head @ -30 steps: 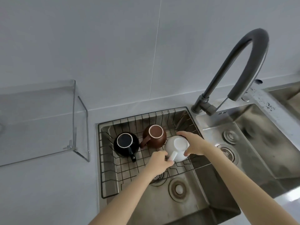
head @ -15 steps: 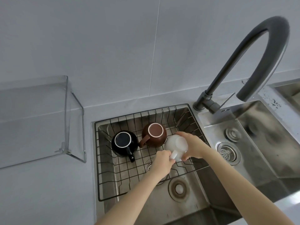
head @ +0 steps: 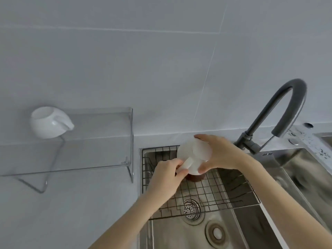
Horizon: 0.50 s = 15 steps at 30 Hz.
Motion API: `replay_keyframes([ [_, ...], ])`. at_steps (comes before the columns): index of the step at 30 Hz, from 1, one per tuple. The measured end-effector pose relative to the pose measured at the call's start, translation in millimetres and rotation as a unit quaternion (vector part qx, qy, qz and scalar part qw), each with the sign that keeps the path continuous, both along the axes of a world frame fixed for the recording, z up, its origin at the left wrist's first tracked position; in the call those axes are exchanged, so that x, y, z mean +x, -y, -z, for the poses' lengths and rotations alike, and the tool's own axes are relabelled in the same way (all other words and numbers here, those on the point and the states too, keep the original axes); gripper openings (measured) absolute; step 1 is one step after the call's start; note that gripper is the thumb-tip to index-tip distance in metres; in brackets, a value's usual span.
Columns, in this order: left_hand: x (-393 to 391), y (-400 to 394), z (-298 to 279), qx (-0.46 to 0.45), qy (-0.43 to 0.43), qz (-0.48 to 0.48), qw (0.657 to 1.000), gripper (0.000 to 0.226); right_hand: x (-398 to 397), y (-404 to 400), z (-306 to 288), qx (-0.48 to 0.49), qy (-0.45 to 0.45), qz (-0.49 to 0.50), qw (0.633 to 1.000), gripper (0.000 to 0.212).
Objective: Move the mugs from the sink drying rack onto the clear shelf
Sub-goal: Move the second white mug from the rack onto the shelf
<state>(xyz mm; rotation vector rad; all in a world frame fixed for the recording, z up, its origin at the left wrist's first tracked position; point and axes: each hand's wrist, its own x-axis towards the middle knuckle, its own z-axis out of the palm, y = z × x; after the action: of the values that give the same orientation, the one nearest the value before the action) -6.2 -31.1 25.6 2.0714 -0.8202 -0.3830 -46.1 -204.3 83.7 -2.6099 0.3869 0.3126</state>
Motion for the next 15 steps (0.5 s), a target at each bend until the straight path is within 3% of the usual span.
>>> replay_keyframes([
  [6, 20, -89, -51, -0.041, 0.042, -0.123, 0.991, 0.019, 48, -83, -49, -0.001, 0.061, -0.085, 0.995, 0.099],
  [15, 49, -216, -66, -0.031, 0.09, -0.296, 0.95, 0.014, 134, -221, -68, 0.003, 0.053, -0.229, 0.972, 0.103],
])
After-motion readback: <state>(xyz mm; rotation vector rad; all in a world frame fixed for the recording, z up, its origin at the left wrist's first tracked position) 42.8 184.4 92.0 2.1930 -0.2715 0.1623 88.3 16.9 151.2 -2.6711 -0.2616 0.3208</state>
